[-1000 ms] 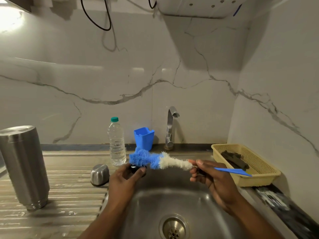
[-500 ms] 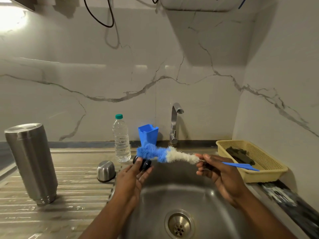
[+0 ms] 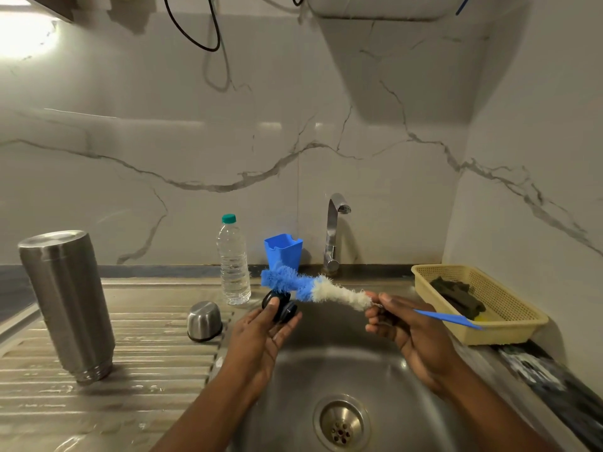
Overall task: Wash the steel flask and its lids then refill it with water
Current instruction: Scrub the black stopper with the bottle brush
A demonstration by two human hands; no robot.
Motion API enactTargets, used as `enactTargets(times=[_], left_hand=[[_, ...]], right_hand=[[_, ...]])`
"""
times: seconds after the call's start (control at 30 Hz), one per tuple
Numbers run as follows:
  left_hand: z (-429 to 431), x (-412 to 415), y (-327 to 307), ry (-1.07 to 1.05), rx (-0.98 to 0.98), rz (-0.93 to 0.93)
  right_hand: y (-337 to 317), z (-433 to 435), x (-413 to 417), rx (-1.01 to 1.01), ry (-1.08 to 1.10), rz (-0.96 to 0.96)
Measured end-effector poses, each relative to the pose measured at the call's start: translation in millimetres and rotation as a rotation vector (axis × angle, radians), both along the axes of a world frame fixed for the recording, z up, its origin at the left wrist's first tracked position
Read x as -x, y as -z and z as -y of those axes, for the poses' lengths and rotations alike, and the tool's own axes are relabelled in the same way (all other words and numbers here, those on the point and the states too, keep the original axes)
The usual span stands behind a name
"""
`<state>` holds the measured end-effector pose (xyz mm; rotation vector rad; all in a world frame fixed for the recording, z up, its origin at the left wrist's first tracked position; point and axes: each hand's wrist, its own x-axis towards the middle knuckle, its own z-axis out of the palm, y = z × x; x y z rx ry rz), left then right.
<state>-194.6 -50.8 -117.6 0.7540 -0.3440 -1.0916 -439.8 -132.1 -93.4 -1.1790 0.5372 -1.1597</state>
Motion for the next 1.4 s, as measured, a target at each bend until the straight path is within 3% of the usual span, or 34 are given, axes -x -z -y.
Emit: enactTargets(times=[0.53,0.8,1.4], left_hand=[[0.6,-1.9,-3.2,0.001,0.026,-0.114],[-1.0,-14.8,-3.3,-0.079,0.024,-0.064],[-4.7,-2.8,-8.0,-0.035,0.014,0.075]], right_hand=[[0.6,-1.9,0.6,-0.027,-0.006,0.018],[0.4,1.1,5.5,-0.009,0.014,-0.022],[-0.5,-0.1,-2.7,-0.031,-0.016,0.072]])
